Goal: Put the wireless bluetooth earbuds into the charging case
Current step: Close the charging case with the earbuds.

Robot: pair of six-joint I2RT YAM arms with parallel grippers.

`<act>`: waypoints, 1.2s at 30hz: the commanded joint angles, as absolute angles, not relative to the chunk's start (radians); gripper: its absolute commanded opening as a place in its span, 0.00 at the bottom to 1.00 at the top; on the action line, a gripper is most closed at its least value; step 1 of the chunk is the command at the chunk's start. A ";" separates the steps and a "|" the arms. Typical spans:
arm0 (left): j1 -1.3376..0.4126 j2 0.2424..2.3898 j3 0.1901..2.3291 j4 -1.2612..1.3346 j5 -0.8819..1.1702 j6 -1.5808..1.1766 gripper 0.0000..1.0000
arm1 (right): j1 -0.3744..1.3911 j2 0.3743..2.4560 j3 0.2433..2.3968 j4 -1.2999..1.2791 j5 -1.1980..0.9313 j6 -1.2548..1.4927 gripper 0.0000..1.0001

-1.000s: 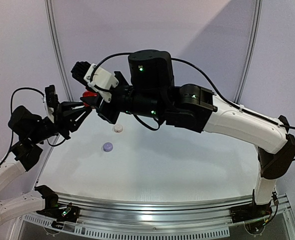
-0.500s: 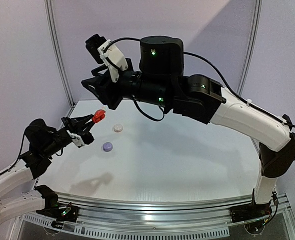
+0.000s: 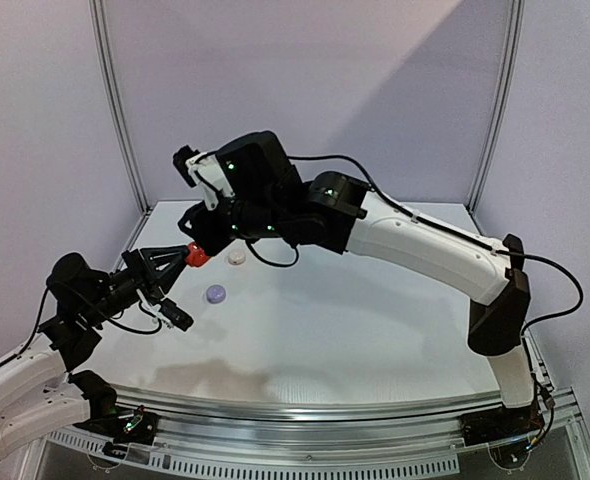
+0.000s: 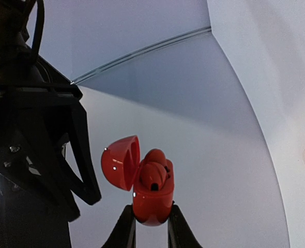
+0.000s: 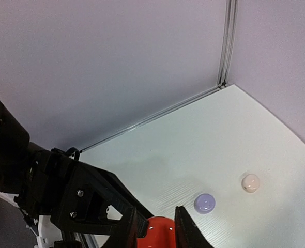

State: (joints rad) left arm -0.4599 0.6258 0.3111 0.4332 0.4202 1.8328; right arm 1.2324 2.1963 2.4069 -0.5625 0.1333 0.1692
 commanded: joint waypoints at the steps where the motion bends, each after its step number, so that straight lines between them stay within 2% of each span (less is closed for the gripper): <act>1: -0.471 0.632 0.323 0.373 0.431 1.877 0.00 | 1.238 2.209 2.418 -0.631 -0.020 0.215 0.20; 6: -0.471 0.650 0.337 0.388 0.402 1.847 0.00 | 1.237 2.220 2.413 -0.735 -0.043 0.225 0.09; 17: -0.471 0.620 0.350 0.372 0.415 1.827 0.00 | 1.215 2.205 2.341 -0.822 -0.092 0.318 0.00; 24: -0.471 0.607 0.348 0.332 0.406 1.817 0.00 | 1.215 2.144 2.287 -0.830 -0.112 0.319 0.00; 31: -0.474 0.584 0.328 0.260 0.452 1.838 0.00 | 1.214 2.054 2.287 -0.560 -0.316 0.256 0.04; 33: -0.474 0.579 0.329 0.244 0.454 1.838 0.00 | 1.214 2.046 2.289 -0.524 -0.269 0.265 0.05; 36: -0.474 0.570 0.331 0.237 0.457 1.838 0.00 | 1.212 2.059 2.303 -0.546 -0.087 0.276 0.06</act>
State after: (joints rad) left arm -0.4618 0.5865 0.3264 0.2810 0.4397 1.8332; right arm 1.2179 2.0842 2.2841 -0.6067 -0.2260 0.2764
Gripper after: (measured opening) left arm 0.182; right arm 0.060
